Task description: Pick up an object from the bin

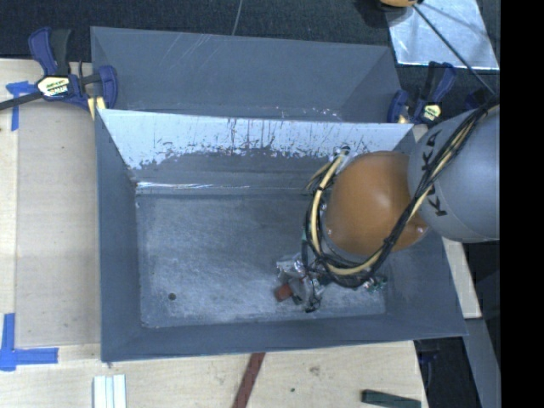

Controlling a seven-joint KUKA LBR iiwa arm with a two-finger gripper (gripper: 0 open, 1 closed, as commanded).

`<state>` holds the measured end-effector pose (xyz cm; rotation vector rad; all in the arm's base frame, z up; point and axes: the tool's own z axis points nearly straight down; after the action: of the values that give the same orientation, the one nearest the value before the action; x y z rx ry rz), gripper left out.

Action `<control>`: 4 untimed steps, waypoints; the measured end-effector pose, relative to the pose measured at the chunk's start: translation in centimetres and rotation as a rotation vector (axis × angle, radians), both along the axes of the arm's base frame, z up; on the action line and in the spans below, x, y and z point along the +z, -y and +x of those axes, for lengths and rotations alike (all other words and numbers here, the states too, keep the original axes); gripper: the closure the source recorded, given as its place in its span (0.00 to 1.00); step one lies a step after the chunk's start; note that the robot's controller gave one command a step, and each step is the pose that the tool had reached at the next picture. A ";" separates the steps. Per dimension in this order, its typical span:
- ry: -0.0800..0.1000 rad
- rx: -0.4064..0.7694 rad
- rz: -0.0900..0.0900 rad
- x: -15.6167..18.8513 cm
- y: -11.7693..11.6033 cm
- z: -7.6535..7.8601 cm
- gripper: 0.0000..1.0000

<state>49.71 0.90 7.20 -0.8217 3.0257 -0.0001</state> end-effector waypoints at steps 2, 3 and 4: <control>-0.002 -0.002 -0.001 0.0 0.1 -0.1 1.00; -0.005 -0.002 -0.001 -0.2 0.1 -0.1 0.00; -0.002 -0.003 0.001 -0.1 0.0 0.0 1.00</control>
Offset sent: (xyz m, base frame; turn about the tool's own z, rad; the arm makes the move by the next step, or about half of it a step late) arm 0.0000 0.0000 0.0000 0.0000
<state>49.66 0.91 7.15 -0.8179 3.0282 0.0013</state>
